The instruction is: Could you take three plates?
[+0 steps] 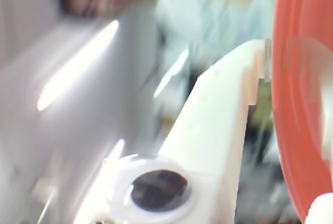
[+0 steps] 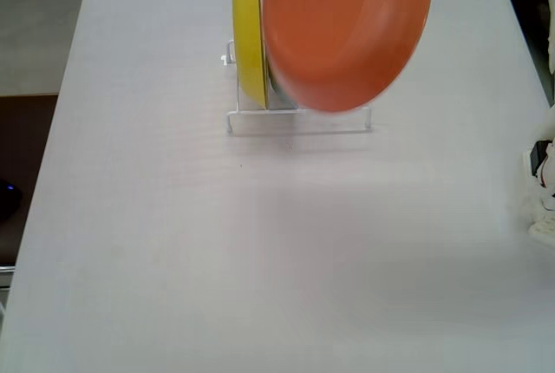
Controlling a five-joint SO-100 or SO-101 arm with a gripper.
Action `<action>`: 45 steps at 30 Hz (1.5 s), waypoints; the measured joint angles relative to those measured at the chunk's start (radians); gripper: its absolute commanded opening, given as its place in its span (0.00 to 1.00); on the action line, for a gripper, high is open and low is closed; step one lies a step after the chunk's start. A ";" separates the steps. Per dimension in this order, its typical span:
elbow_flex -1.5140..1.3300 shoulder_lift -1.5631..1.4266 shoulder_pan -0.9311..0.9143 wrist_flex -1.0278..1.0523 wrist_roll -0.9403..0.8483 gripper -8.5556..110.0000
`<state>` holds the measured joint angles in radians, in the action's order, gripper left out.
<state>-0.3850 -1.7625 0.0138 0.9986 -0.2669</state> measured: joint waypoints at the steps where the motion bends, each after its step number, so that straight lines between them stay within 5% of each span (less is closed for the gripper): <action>1: -0.006 0.000 0.035 -0.009 0.005 0.07; 19: -0.232 0.000 0.279 -0.400 -0.026 0.07; 45: -0.281 0.000 0.298 -0.462 -0.044 0.07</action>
<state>-0.6657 -1.7625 0.3114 0.5369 -0.3114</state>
